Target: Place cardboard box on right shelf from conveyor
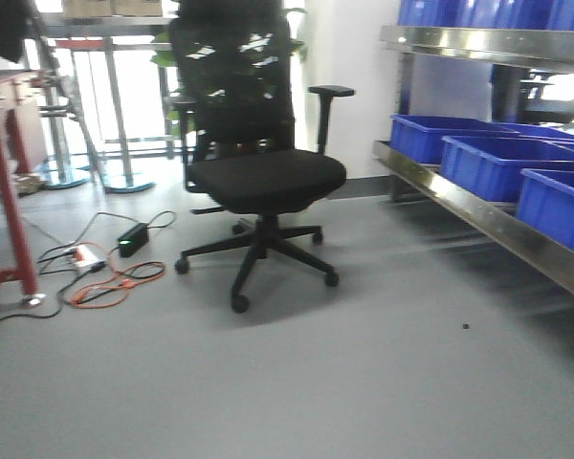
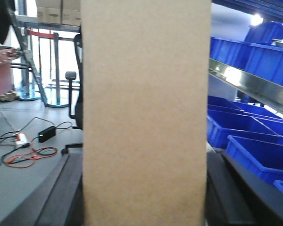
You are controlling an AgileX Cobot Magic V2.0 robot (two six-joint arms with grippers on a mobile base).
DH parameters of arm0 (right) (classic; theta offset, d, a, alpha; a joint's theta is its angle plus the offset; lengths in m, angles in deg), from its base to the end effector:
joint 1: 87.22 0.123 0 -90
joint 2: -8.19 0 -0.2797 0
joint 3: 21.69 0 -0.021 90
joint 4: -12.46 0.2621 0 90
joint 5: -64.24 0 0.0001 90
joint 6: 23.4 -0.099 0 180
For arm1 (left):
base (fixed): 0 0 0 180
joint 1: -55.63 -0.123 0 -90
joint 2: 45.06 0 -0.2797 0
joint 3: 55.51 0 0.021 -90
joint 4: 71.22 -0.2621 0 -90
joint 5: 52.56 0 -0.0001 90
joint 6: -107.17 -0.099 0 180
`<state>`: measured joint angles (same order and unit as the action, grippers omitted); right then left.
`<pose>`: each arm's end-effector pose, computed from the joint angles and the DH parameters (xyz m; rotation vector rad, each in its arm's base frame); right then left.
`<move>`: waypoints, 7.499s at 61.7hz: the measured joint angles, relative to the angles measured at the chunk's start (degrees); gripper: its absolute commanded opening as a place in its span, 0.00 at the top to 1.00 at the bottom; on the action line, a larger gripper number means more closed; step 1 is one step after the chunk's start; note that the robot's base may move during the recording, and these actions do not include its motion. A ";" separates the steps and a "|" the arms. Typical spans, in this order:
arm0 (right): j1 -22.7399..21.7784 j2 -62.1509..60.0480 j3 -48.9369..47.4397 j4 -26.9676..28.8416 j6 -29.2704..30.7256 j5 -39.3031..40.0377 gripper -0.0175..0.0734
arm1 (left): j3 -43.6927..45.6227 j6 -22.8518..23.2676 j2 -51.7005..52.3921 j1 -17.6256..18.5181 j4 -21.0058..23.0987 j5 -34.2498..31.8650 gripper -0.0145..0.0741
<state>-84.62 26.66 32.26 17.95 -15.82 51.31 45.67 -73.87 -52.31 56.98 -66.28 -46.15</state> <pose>0.0767 0.0056 0.3188 -0.0800 1.4865 0.0212 0.0814 -0.0029 0.1929 -0.0281 1.6140 -0.0782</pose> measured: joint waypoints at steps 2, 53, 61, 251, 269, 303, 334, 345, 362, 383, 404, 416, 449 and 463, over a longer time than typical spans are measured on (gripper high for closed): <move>0.00 0.00 0.00 0.00 0.00 0.00 0.78 | 0.00 0.00 0.00 0.00 0.00 0.00 0.97; 0.00 0.00 0.05 0.00 0.00 0.00 0.78 | 0.00 0.00 0.00 0.00 0.00 0.00 0.97; 0.00 0.00 0.05 0.00 0.00 0.00 0.78 | 0.00 0.00 0.00 0.00 0.00 0.00 0.97; 0.00 0.00 0.05 0.00 0.00 0.00 0.78 | 0.00 0.00 0.00 0.00 0.00 0.00 0.97; 0.00 0.98 -3.46 4.34 0.00 -2.54 0.78 | 0.00 0.00 0.00 0.00 0.00 0.00 0.97; 0.00 35.40 -35.81 -2.69 0.00 -18.62 0.78 | 0.00 0.00 0.00 0.00 0.00 0.00 0.97; 6.76 52.63 -37.77 -42.29 5.99 -3.55 0.78 | 0.00 0.00 0.00 0.00 0.00 0.00 0.97; 7.34 56.03 -33.58 -52.91 7.68 -1.43 0.78 | 0.00 0.00 0.00 0.00 0.00 0.00 0.97; 7.45 59.01 -28.05 -65.47 8.02 3.05 0.78 | 0.00 0.00 0.00 0.00 0.00 0.00 0.97; 7.45 64.11 -27.89 -68.08 8.15 8.83 0.78 | 0.00 0.00 0.00 0.00 0.00 0.00 0.97; 7.45 66.05 -27.79 -68.32 8.15 8.92 0.78 | 0.00 0.00 0.00 0.00 0.00 0.00 0.97; 7.45 66.05 -27.79 -68.45 8.15 8.34 0.78 | 0.00 0.00 0.00 0.00 0.00 0.00 0.97; 7.45 66.05 -27.79 -68.45 8.15 8.19 0.71 | 0.00 0.00 0.00 0.00 0.00 0.00 0.97; 7.45 65.94 -28.59 -67.41 4.60 9.01 0.13 | 0.00 0.00 0.00 0.00 0.00 0.00 0.97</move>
<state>-77.17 92.60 3.67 -49.46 -11.21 60.32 45.67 -73.87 -52.31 56.98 -66.28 -46.15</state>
